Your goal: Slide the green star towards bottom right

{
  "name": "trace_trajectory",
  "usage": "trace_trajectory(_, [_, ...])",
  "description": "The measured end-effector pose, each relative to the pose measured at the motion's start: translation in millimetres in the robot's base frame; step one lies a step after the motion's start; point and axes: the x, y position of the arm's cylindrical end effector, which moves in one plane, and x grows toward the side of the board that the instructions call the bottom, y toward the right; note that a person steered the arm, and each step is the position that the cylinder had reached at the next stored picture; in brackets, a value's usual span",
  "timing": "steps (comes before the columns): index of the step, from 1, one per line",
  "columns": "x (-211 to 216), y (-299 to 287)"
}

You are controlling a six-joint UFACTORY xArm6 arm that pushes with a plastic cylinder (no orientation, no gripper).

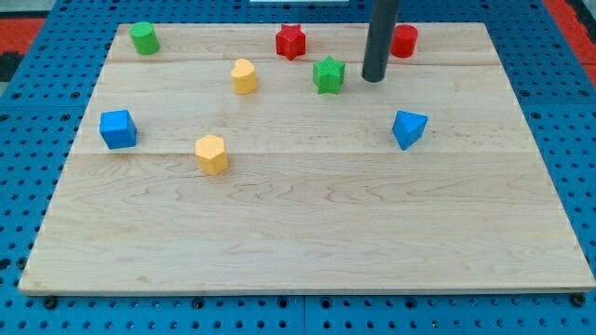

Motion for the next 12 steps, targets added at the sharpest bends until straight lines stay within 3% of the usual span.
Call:
trace_trajectory(2, [-13.4, -52.6])
trace_trajectory(4, [33.3, -107.7])
trace_trajectory(5, [27.0, -100.9])
trace_trajectory(6, [-20.1, -99.0])
trace_trajectory(7, [-48.2, -140.1])
trace_trajectory(8, [-41.2, -211.2])
trace_trajectory(9, [11.7, -214.5])
trace_trajectory(12, [-19.6, -193.8])
